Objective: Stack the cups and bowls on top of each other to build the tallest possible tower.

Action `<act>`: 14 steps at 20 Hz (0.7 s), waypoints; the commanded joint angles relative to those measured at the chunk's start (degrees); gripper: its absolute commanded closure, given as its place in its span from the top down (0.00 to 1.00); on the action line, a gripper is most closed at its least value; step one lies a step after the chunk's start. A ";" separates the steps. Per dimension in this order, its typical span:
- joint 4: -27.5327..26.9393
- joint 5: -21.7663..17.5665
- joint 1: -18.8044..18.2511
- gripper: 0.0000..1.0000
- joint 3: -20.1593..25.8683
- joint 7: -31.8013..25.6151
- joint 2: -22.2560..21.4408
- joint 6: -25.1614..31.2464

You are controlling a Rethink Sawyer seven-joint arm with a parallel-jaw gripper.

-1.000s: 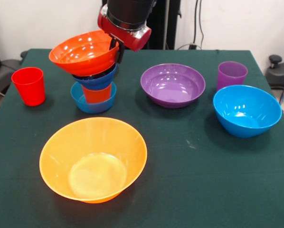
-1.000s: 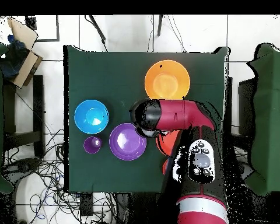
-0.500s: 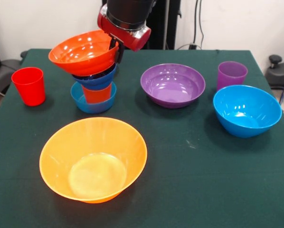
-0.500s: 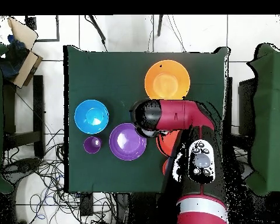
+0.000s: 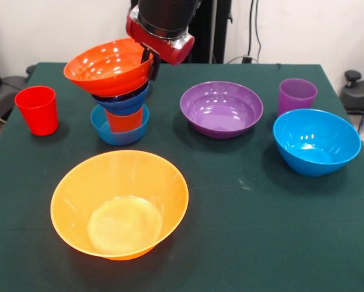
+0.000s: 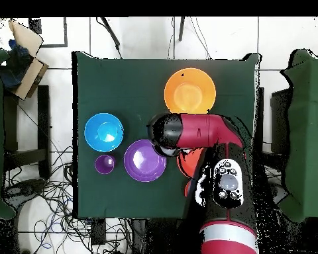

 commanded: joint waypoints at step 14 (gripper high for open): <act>3.95 -5.11 2.10 0.00 2.07 -0.54 5.10 -10.99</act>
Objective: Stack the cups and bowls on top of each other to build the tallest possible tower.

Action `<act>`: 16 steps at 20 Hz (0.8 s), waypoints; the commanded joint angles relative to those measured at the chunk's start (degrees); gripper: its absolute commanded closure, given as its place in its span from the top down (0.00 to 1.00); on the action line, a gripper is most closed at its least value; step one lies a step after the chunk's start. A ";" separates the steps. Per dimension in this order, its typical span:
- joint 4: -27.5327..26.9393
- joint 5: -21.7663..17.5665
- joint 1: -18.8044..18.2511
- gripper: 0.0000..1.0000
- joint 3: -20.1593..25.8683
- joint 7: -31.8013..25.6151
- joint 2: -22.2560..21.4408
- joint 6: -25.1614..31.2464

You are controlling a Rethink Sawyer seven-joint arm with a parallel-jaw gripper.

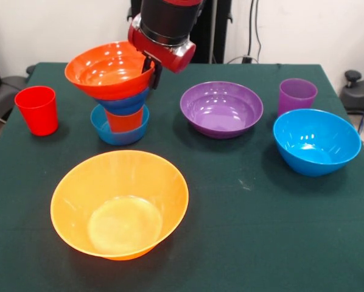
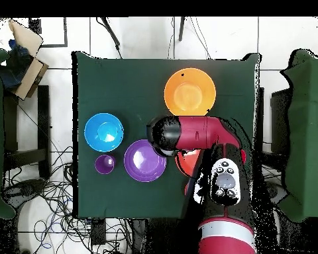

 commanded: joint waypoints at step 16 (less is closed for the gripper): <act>3.98 -4.15 1.59 0.00 2.12 -1.76 4.16 -9.69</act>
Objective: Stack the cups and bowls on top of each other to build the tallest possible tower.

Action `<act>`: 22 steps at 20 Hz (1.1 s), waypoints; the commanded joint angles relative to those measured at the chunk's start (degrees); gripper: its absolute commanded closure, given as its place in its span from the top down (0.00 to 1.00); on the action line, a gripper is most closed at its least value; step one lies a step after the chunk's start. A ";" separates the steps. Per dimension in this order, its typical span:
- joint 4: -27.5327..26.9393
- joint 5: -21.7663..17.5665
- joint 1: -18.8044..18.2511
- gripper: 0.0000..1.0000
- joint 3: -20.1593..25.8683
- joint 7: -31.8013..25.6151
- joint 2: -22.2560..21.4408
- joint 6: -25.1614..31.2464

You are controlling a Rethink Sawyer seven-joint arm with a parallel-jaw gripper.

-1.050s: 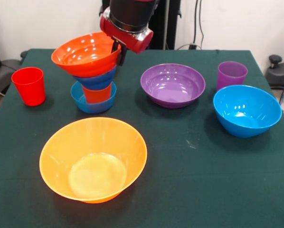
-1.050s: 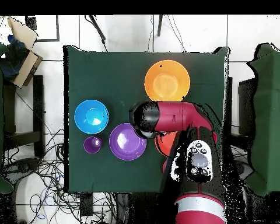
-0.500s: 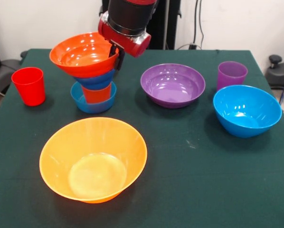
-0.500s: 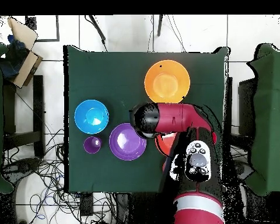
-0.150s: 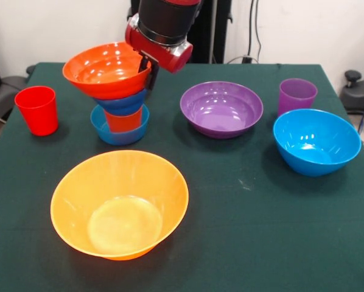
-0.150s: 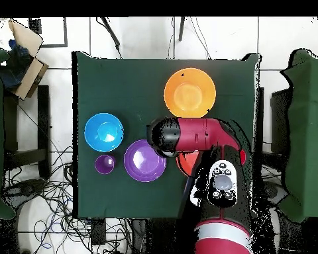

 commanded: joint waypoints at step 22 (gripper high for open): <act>6.09 -1.12 -0.59 1.00 6.09 -3.21 1.80 -6.57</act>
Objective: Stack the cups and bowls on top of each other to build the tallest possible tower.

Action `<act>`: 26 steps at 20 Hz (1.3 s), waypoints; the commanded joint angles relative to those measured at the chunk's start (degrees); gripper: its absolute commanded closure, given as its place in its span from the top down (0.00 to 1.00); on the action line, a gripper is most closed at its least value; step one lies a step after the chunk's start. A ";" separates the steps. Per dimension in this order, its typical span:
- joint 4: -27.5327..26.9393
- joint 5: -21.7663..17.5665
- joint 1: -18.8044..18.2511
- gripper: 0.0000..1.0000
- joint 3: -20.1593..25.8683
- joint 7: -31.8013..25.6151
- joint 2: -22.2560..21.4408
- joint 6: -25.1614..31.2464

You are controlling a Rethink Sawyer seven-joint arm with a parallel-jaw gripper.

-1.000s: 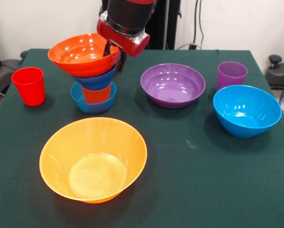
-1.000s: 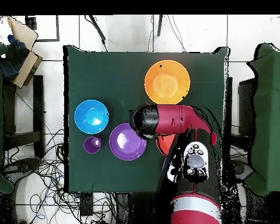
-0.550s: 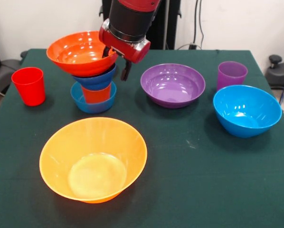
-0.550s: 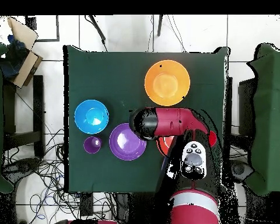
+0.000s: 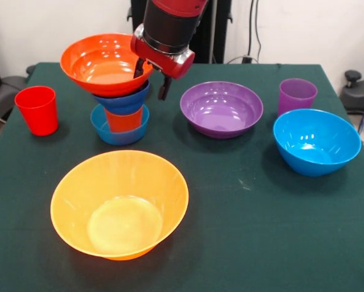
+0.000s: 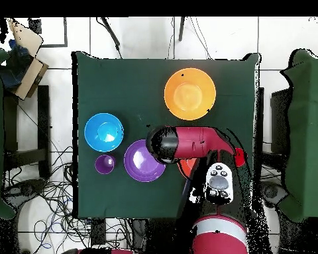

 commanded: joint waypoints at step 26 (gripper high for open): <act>2.56 -1.86 -1.49 0.00 7.19 -3.85 1.10 -4.09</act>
